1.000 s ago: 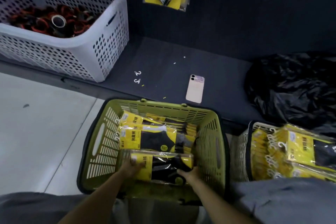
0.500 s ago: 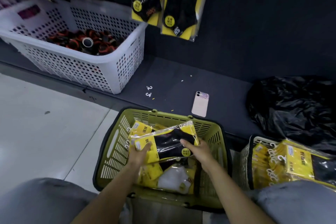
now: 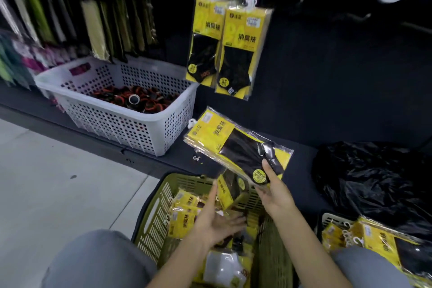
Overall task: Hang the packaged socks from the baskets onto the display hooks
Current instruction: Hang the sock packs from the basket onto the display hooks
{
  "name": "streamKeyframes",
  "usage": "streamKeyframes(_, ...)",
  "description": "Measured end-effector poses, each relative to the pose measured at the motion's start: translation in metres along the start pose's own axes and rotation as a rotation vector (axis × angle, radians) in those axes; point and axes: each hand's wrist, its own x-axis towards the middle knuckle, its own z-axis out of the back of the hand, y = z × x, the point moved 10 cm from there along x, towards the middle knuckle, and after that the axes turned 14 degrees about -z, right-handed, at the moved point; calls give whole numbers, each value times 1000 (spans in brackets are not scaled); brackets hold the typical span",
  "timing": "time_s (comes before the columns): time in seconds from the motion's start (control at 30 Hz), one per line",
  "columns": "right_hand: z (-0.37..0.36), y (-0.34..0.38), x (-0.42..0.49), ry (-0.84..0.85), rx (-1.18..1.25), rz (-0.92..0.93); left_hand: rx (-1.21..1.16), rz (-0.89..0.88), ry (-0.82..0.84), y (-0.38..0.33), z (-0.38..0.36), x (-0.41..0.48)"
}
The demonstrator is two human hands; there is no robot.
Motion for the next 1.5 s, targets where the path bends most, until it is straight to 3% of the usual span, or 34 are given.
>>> streamKeyframes(0.17, -8, 3, -21, 92, 146, -20, -260, -221, -60, -32, -18, 16)
streamKeyframes(0.33, -4, 2, -31, 126, 290, -79, -272, -193, -66, -42, -27, 11)
streamKeyframes(0.57, 3, 3, -35, 132, 289, -55, -349, -176, -151, -30, -8, 20)
streamKeyframes(0.73, 27, 3, -27, 47, 306, -48, -17, -368, -116, -69, -4, 15)
streamKeyframes(0.9, 27, 9, -26, -17, 213, 33, 276, -733, 59, -129, -40, -7)
streamKeyframes(1.03, 8, 12, -26, 54, 234, 10, 414, -732, 112, -141, -55, -16)
streamKeyframes(1.17, -40, 0, -30, 149, 119, -25, 497, -751, 259, -143, -92, -21)
streamKeyframes(1.27, -71, -2, -36, 217, -106, 10, 488, -835, 228, -156, -99, -21)
streamKeyframes(1.4, -71, 29, -34, -29, -561, 217, 454, -872, 95, -181, -82, -24)
streamKeyframes(1.5, -82, 73, -49, -104, -632, 503, 605, -873, 0, -202, -69, -25)
